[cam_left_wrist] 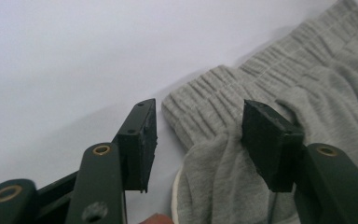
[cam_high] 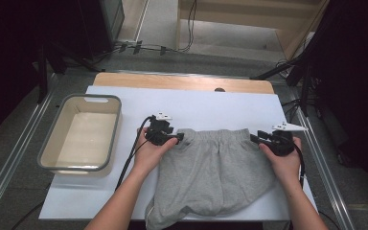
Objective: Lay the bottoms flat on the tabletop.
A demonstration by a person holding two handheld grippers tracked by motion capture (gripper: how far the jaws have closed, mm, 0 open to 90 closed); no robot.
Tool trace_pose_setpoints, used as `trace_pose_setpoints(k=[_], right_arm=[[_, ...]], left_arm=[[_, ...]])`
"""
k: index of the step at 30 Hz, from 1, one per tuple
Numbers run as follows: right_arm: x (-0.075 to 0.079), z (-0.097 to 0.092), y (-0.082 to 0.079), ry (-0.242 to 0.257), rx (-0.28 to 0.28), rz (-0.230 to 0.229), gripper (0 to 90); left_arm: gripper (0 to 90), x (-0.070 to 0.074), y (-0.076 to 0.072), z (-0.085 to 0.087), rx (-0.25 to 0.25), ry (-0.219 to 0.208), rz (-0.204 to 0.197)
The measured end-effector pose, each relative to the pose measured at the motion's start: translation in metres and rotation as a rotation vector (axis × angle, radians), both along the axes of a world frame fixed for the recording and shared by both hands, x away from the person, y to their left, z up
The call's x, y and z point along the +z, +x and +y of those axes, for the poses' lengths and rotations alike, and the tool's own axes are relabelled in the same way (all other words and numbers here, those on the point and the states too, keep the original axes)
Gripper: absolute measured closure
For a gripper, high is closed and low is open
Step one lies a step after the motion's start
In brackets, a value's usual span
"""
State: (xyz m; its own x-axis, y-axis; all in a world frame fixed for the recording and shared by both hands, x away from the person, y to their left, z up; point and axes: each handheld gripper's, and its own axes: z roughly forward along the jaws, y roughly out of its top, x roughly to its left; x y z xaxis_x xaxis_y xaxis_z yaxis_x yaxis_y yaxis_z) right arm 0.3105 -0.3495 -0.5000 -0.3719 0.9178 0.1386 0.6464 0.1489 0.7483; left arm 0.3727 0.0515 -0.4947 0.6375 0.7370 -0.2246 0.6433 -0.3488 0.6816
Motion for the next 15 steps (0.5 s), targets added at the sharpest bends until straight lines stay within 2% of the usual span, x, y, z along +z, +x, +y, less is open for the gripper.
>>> trace_pose_setpoints(k=[2, 3, 5, 9, 10, 12, 13, 15], right_arm=[[-0.007, -0.001, 0.006, -0.035, -0.013, 0.029, 54.7], [-0.010, -0.002, 0.008, -0.019, -0.016, 0.041, 54.7], [-0.015, -0.004, 0.011, 0.011, -0.005, 0.057, 54.6], [-0.021, -0.001, 0.013, 0.004, 0.022, 0.091, 54.8], [-0.022, 0.000, 0.013, -0.001, 0.023, 0.087, 55.9], [-0.021, 0.002, 0.012, -0.028, 0.019, 0.085, 62.3], [-0.021, 0.004, 0.012, -0.016, 0.035, 0.091, 72.4], [-0.020, 0.007, 0.012, -0.037, 0.050, 0.091, 77.5]], left_arm=[[49.9, -0.004, 0.000, -0.001, -0.014, 0.015, 0.026], [53.2, -0.006, -0.001, -0.003, -0.026, 0.023, 0.037], [55.8, -0.007, -0.002, -0.005, -0.030, 0.045, 0.034], [66.6, -0.006, -0.001, -0.004, -0.013, 0.041, 0.067], [69.5, -0.006, -0.001, -0.004, -0.013, 0.041, 0.069], [75.3, -0.006, -0.002, -0.005, -0.014, 0.054, 0.059], [77.5, -0.006, -0.003, -0.006, -0.022, 0.064, 0.057], [79.8, -0.004, -0.004, -0.007, -0.023, 0.071, 0.043]])
